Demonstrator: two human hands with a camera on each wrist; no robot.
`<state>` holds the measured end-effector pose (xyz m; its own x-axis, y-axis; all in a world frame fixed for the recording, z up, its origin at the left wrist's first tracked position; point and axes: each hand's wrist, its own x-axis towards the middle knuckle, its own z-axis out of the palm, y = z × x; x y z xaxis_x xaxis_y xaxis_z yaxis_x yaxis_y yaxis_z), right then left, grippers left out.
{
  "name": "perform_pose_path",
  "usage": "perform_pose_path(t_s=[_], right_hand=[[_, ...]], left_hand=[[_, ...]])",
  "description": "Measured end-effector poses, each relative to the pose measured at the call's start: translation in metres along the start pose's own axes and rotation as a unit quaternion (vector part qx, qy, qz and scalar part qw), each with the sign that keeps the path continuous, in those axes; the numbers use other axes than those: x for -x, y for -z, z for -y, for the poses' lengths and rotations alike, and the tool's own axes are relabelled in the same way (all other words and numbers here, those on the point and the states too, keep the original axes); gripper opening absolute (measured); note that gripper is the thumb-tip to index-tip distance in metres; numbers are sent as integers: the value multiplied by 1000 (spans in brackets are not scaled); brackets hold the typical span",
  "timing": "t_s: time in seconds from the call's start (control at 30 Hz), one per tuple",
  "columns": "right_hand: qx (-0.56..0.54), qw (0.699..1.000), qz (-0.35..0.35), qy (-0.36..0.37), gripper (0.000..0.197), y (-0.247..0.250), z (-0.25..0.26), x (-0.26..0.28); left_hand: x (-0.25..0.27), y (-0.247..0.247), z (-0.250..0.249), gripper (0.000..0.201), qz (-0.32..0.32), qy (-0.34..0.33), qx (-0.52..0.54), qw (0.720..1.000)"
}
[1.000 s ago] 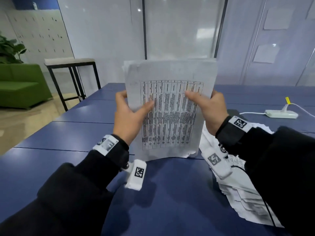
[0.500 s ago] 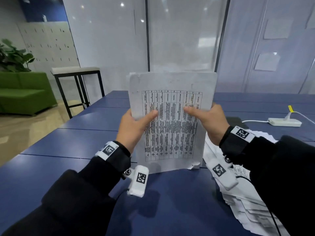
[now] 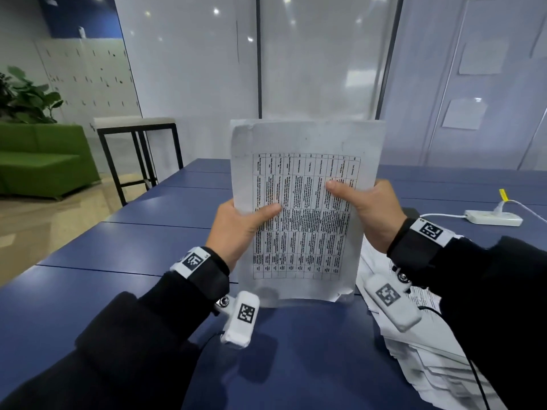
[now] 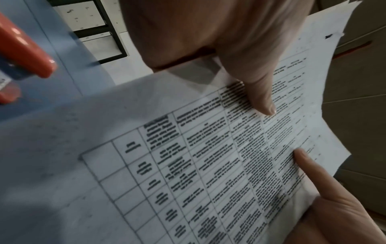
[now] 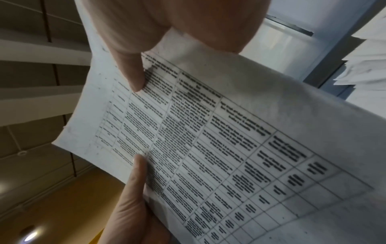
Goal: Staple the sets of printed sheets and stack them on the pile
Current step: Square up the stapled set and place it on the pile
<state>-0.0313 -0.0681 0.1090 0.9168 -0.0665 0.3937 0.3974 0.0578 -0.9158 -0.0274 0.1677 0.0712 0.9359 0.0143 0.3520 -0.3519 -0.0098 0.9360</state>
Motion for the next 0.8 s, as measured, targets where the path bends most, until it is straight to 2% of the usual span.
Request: perform_pose_path(t_s=[0.03, 0.17, 0.27, 0.33, 0.4, 0.47, 0.5, 0.6, 0.7, 0.77, 0.8], right_hand=[[-6, 1000, 3, 4, 22, -1, 4, -2], [-19, 1000, -3, 9, 21, -4, 3, -2], [-12, 1000, 0, -3, 24, -4, -9, 9], [-8, 1000, 4, -3, 27, -5, -12, 13], [-10, 1000, 4, -2, 36, -4, -6, 8], [-12, 1000, -1, -5, 59, -5, 3, 3], [-15, 1000, -3, -9, 62, -4, 7, 1], [-18, 999, 6, -36, 33, 1, 12, -2], [-16, 999, 6, -43, 26, 1, 13, -3], [-18, 999, -1, -31, 36, -5, 17, -7], [-24, 999, -6, -23, 46, -8, 21, -9]], left_hand=[[-4, 1, -3, 40, -4, -13, 0, 1000], [-9, 1, -6, 39, -18, -24, 19, 999], [0, -2, 11, 17, -6, 11, 13, 1000], [6, -4, 14, 41, 10, 26, -2, 1000], [6, -1, 9, 17, 1, 18, 2, 1000], [3, 0, -2, 45, -6, 2, 15, 1000], [0, 1, -6, 56, -18, -9, 20, 1000], [-6, 5, -17, 66, -50, -42, 40, 997], [-10, 5, -22, 49, -56, -50, 38, 996], [-13, 0, -29, 37, -67, -56, 34, 996], [-15, -3, -33, 34, -73, -64, 31, 995]])
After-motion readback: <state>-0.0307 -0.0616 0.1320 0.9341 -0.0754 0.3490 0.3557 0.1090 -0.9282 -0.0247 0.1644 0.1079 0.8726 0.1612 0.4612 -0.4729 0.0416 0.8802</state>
